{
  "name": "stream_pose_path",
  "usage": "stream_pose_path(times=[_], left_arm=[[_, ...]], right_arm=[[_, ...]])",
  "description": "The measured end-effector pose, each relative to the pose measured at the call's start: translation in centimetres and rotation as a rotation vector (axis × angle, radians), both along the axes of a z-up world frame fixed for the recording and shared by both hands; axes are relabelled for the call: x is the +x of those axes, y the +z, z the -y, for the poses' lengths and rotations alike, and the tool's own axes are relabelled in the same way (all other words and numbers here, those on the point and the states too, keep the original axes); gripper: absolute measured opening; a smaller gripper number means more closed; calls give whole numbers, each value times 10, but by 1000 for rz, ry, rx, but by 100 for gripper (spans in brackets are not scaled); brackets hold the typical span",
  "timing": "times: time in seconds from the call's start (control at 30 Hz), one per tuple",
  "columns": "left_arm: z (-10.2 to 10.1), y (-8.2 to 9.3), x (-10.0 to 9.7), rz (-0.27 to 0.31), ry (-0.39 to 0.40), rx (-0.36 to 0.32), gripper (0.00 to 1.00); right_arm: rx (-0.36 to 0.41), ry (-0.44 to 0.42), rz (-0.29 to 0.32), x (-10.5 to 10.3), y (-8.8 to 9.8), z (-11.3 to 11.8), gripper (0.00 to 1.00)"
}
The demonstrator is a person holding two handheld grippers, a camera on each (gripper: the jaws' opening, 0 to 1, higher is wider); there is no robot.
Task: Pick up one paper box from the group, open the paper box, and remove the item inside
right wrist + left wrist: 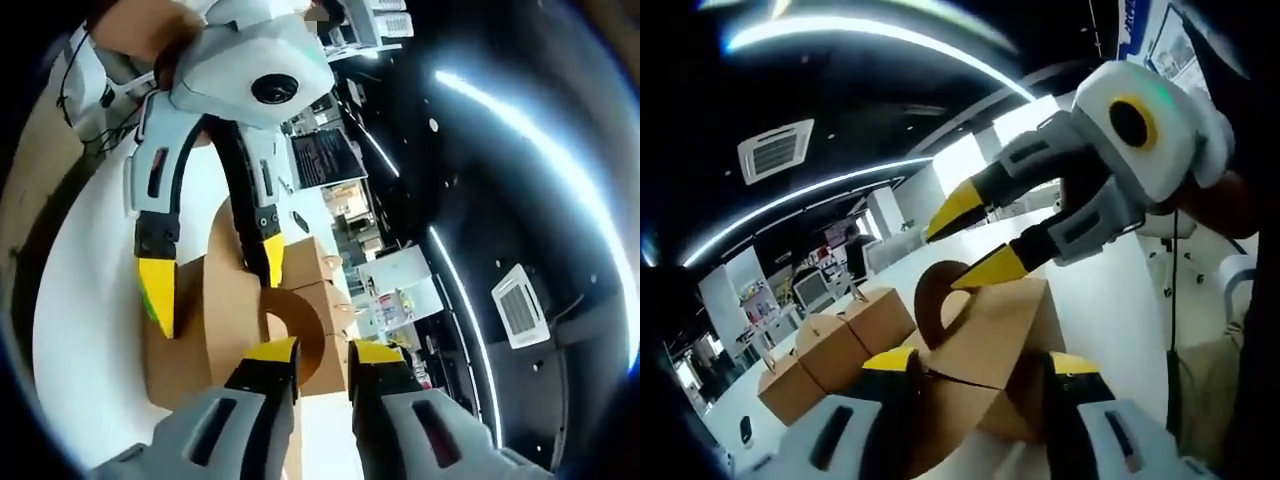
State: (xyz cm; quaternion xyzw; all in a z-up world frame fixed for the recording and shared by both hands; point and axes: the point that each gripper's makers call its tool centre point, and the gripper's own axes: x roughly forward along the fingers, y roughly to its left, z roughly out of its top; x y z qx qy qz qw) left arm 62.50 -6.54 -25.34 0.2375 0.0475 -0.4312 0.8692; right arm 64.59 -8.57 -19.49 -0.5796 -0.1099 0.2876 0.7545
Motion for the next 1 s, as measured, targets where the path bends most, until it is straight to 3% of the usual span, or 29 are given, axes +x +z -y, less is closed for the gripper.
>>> stream_pose_path(times=[0.13,0.4,0.47,0.57,1.0], left_arm=[[0,2,0,12,3,-10,52],[-8,22,6,25,63,-104,55],[-9,21,6,14,71,-108,54],[-10,15,2,-49,88,-104,48],[-9,11,-5,-65,79,-84,40]], right_arm=[[4,1,4,-1,1,0,17],[38,-12,23,-2,9,5,12],[41,-13,26,-2,10,5,12],[46,-12,30,-3,12,4,12],[46,1,54,-10,17,3,11]])
